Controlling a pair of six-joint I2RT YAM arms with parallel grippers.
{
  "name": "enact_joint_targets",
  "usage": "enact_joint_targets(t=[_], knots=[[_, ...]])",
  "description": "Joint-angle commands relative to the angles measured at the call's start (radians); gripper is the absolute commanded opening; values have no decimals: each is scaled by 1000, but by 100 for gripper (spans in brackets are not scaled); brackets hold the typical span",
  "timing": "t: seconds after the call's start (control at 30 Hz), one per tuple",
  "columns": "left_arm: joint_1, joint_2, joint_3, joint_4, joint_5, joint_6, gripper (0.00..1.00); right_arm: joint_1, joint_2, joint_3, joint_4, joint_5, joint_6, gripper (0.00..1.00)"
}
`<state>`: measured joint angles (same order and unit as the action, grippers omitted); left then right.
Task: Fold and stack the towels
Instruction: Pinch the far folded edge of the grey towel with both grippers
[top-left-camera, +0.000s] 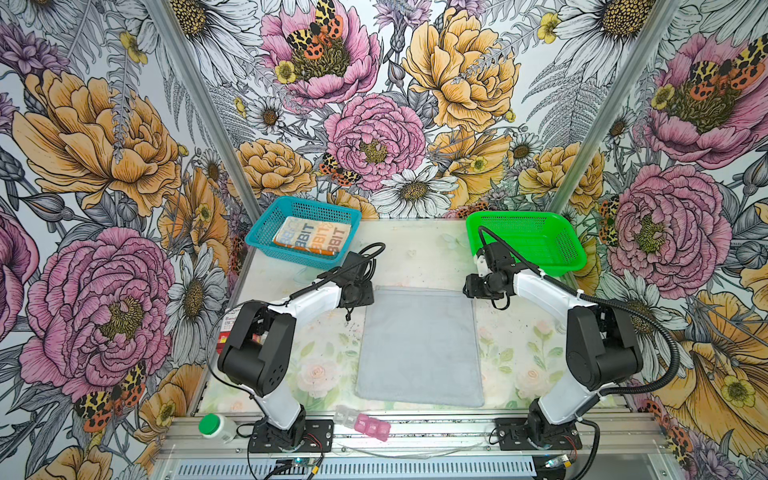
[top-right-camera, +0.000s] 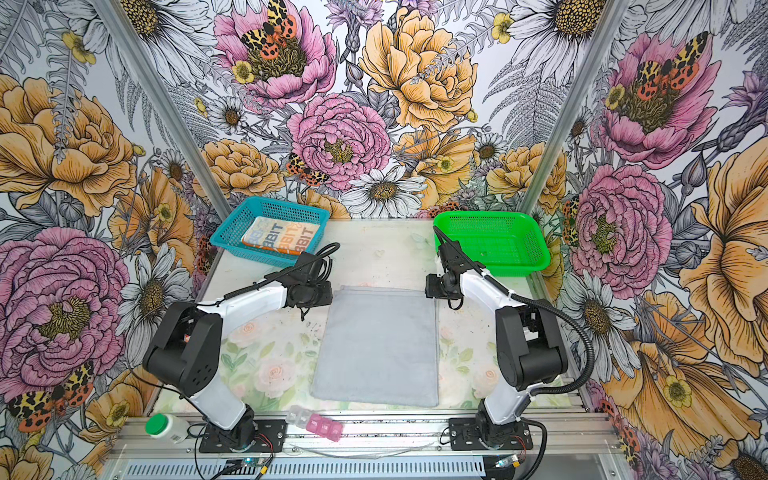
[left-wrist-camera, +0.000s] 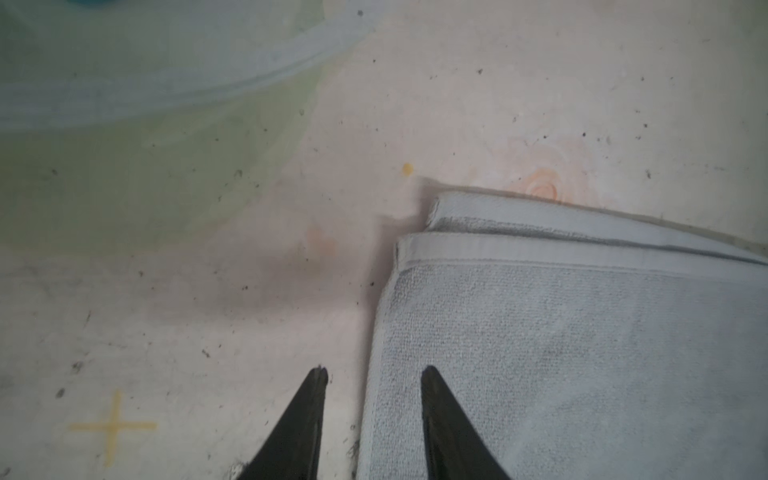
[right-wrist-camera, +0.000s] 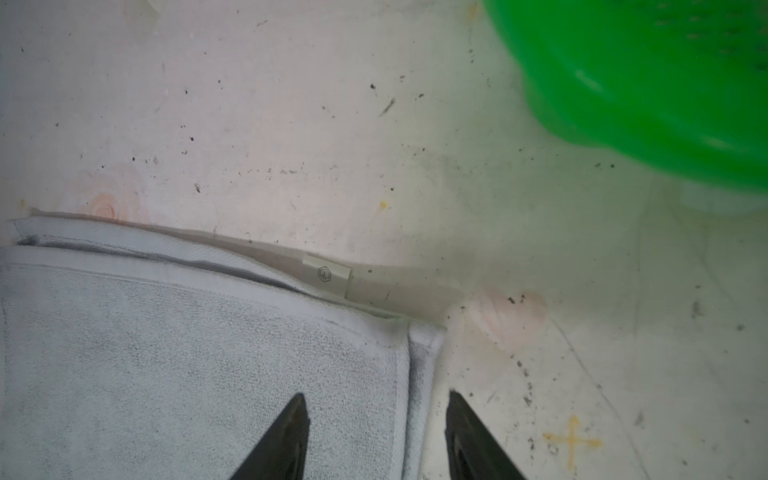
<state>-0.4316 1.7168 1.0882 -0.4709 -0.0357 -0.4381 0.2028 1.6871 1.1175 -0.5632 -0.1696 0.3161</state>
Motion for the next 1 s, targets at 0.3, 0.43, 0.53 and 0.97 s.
enact_joint_targets(t=[0.3,0.43,0.53,0.97], knots=[[15,133,75,91,-3,38,31,-3,116,68,66,-67,-25,42],[21,129,72,91,-2,41,31,-2,130,70,66,-52,-24,40],[30,124,64,94,3,43,30,-2,144,71,66,-37,-24,40],[47,128,45,130,36,40,29,-2,163,82,64,-51,-25,6]])
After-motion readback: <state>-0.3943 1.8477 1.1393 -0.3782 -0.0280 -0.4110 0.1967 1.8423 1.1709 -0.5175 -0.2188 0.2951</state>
